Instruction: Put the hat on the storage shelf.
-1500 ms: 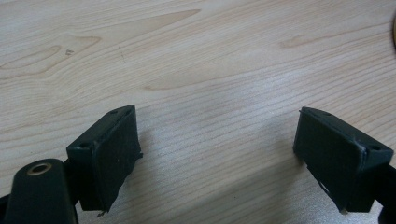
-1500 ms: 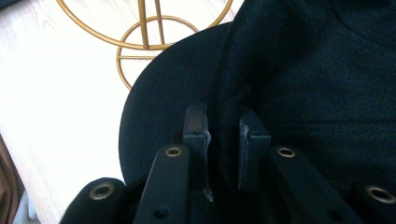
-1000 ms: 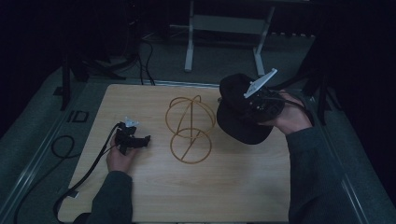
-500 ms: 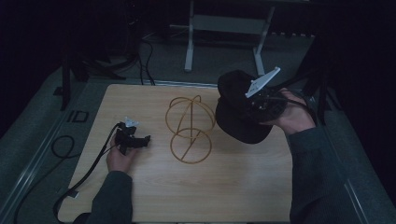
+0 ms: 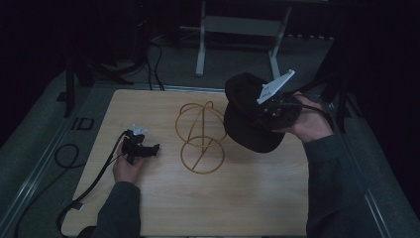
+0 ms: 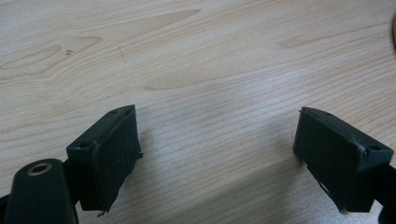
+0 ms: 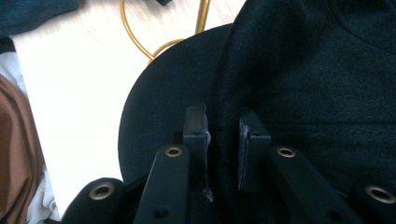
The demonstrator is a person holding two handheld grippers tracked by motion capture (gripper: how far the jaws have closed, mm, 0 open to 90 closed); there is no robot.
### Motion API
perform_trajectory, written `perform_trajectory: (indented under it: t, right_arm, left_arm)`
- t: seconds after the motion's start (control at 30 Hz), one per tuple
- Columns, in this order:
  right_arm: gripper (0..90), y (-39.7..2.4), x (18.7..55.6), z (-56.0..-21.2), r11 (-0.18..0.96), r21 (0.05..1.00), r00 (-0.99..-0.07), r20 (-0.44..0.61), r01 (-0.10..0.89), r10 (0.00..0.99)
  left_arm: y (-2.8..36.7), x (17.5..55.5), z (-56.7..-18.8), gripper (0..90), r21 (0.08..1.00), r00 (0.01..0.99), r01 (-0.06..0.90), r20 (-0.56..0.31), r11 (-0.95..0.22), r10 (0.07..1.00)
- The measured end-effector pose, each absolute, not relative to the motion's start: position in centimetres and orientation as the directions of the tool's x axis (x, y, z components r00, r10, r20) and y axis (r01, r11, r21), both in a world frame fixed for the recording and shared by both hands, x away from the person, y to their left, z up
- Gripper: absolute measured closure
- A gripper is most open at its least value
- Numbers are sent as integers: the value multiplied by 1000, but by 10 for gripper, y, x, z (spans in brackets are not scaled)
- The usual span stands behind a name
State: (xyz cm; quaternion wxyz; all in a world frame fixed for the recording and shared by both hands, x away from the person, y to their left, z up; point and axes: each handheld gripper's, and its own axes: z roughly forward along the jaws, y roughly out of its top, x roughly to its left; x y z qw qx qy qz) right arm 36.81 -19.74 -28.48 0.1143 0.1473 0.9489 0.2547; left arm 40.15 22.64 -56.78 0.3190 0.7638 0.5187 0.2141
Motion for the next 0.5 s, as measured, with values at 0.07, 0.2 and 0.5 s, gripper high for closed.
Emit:
perform_trajectory:
  t: [0.07, 0.2, 0.5]
  right_arm:
    - [777, -196, 366, -283, 827, 521, -933, -143, 212, 329]
    - [777, -193, 365, -280, 826, 531, -938, -151, 189, 311]
    - [777, -180, 359, -275, 831, 538, -952, -155, 143, 264]
  left_arm:
    - [226, 402, -568, 138, 709, 370, 656, -4, -258, 929]
    - [226, 402, -568, 138, 710, 370, 656, -4, -258, 929]
    - [226, 402, -568, 139, 709, 371, 656, -3, -259, 929]
